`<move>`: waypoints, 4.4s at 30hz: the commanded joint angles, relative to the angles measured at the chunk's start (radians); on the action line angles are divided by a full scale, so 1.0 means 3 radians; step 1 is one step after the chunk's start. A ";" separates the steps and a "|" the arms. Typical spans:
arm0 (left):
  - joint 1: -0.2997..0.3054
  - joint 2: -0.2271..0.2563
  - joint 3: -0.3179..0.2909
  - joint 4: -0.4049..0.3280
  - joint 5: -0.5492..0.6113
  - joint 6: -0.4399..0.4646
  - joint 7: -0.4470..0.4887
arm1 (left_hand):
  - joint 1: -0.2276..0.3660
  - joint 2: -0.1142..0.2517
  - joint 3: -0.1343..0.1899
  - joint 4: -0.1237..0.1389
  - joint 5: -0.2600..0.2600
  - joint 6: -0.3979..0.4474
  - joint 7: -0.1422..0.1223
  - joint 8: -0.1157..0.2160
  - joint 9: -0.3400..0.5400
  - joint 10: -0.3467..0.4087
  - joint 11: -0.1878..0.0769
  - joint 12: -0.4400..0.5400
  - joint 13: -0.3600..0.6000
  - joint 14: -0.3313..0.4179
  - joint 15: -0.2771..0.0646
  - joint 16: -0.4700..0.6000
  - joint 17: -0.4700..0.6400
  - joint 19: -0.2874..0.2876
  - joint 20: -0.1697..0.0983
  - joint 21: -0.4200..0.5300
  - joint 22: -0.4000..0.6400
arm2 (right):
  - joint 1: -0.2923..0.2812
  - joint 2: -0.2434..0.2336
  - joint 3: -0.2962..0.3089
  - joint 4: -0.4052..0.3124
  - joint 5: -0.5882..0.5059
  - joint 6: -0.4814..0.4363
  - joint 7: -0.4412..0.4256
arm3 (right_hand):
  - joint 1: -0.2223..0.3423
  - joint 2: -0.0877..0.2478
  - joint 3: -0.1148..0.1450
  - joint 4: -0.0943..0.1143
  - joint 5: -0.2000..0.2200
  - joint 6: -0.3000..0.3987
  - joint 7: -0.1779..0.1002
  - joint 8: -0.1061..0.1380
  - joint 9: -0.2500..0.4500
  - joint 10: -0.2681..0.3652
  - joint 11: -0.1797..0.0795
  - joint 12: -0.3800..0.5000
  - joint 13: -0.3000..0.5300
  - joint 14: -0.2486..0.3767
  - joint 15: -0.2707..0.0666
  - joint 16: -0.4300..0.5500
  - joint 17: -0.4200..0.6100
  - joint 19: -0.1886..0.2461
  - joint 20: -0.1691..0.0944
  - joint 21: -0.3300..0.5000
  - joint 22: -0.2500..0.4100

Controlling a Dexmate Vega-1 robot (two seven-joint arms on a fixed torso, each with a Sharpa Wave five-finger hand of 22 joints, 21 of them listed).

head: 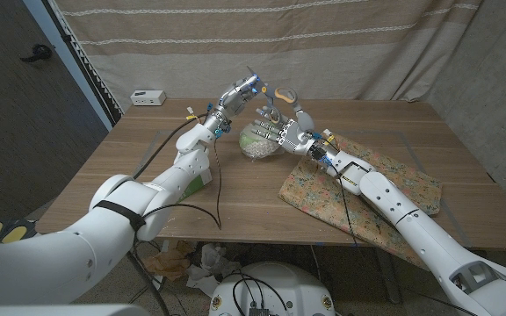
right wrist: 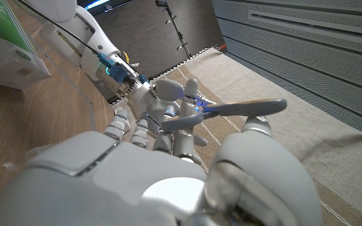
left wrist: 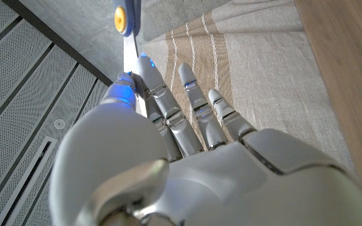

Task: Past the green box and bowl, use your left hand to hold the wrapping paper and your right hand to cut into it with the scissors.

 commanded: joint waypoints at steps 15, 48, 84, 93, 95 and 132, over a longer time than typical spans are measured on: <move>-0.0031 -0.0032 -0.0016 0.0056 0.0013 0.0022 0.0032 | 0.0205 0.0103 0.0291 -0.0169 -0.0098 0.0086 0.0051 0.0073 -0.0014 0.0074 0.0019 0.0064 -0.0039 0.0100 -0.0411 0.0004 0.0076 0.0049 -0.0036 0.0033 0.0001 | 0.0069 -0.0018 -0.0054 0.0100 -0.0220 0.0155 0.0111 | 0.0217 -0.0058 -0.0011 -0.0146 0.0342 -0.0258 -0.0087 -0.0176 0.0023 -0.0175 0.0001 -0.0038 0.0011 -0.0163 0.0003 -0.0002 0.0005 -0.0119 0.0003 -0.0008 0.0006; 0.0029 -0.0038 -0.0026 -0.0028 0.0040 0.0036 0.0153 | 0.0155 0.0046 0.0487 -0.0169 -0.0190 0.0100 0.0062 0.0057 -0.0059 0.0071 0.0019 0.0105 -0.0106 0.0112 -0.0411 -0.0024 0.0118 0.0054 -0.0046 0.0044 -0.0003 | 0.0184 -0.0051 -0.0130 0.0251 -0.0401 0.0200 0.0274 | 0.0895 0.0223 0.0368 -0.0422 0.0380 -0.0558 -0.0055 -0.0361 0.0085 -0.0332 0.0026 -0.0040 0.0014 -0.0232 0.0025 0.0003 -0.0002 -0.0117 0.0002 0.0015 0.0004; 0.0003 -0.0022 0.0030 -0.0027 0.0080 -0.0034 0.0213 | 0.0129 -0.0024 0.0681 -0.0175 -0.0215 0.0107 0.0057 0.0024 -0.0069 0.0077 0.0020 0.0146 -0.0159 0.0105 -0.0412 -0.0038 0.0132 0.0044 -0.0031 0.0050 -0.0004 | 0.0462 -0.0088 -0.0338 0.0491 -0.0774 0.0412 0.0816 | 0.1003 0.0077 0.0340 -0.0361 0.0491 0.0211 0.0061 -0.0081 0.0204 -0.0087 0.0142 0.0102 0.0001 -0.0136 0.0096 0.0040 -0.0009 -0.0093 -0.0001 0.0025 0.0002; -0.0034 -0.0043 0.0027 0.0049 0.0082 -0.0068 0.0177 | 0.0111 -0.0035 0.0732 -0.0167 -0.0211 0.0114 0.0044 0.0019 -0.0070 0.0056 0.0021 0.0152 -0.0166 0.0098 -0.0413 -0.0039 0.0135 0.0046 -0.0032 0.0054 -0.0002 | 0.0484 -0.0103 -0.0351 0.0503 -0.0817 0.0425 0.0857 | 0.1047 0.0083 0.0352 -0.0365 0.0504 0.0315 0.0037 -0.0036 0.0237 -0.0003 0.0117 0.0131 -0.0003 -0.0056 0.0093 0.0050 -0.0010 -0.0053 -0.0002 0.0036 0.0001; -0.0041 -0.0047 0.0025 0.0060 0.0080 -0.0070 0.0170 | 0.0107 -0.0037 0.0739 -0.0166 -0.0210 0.0114 0.0045 0.0018 -0.0070 0.0051 0.0021 0.0151 -0.0169 0.0098 -0.0412 -0.0039 0.0135 0.0046 -0.0032 0.0055 -0.0002 | 0.0484 -0.0111 -0.0350 0.0487 -0.0800 0.0376 0.0819 | 0.1056 0.0084 0.0354 -0.0364 0.0505 0.0341 0.0037 -0.0024 0.0245 0.0014 0.0107 0.0137 -0.0004 -0.0030 0.0089 0.0054 -0.0011 -0.0043 -0.0002 0.0038 0.0001; -0.0272 -0.0157 -0.0062 0.0529 0.0122 -0.0149 -0.0064 | 0.0008 -0.0140 0.1009 -0.0164 -0.0233 0.0163 0.0030 -0.0025 -0.0098 0.0073 0.0016 0.0198 -0.0223 0.0094 -0.0411 -0.0036 0.0138 0.0028 -0.0031 0.0058 -0.0007 | 0.0425 -0.0008 -0.0243 0.0504 -0.0609 0.0207 0.0485 | 0.1714 0.0261 0.0609 -0.0415 0.0295 0.1221 -0.0117 0.0345 0.0517 0.0721 -0.0323 0.0303 -0.0023 0.0760 -0.0300 0.0094 -0.0015 0.0557 -0.0286 0.0135 0.0012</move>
